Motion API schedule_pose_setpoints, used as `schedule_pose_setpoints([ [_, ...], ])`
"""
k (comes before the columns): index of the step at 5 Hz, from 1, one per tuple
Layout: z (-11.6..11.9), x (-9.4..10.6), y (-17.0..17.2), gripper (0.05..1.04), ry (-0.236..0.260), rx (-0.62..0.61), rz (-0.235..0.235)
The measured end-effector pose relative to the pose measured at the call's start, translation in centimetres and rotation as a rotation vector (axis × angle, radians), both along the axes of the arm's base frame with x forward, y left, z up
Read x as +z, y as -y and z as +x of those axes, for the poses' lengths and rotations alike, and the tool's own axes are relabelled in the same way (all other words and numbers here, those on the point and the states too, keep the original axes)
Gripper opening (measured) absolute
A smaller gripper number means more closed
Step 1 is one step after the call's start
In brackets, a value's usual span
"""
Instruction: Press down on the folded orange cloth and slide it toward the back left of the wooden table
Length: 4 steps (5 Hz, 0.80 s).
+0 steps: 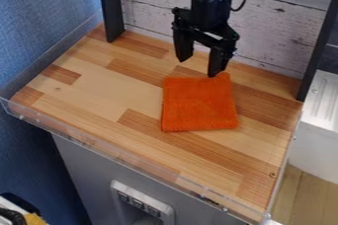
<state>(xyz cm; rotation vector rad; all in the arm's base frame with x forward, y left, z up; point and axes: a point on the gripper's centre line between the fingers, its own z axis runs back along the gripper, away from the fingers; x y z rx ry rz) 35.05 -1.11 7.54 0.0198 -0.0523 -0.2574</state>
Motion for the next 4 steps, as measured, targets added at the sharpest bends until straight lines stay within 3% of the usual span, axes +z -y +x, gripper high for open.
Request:
schedule_pose_setpoints([
  [1, -0.3, 0.4, 1.0, 0.998, 0.007, -0.027, -0.007],
  [3, -0.9, 0.2, 2.4, 0.955, -0.024, -0.052, -0.033],
  [4, -1.0, 0.2, 2.7, 0.676, -0.029, -0.052, -0.042],
])
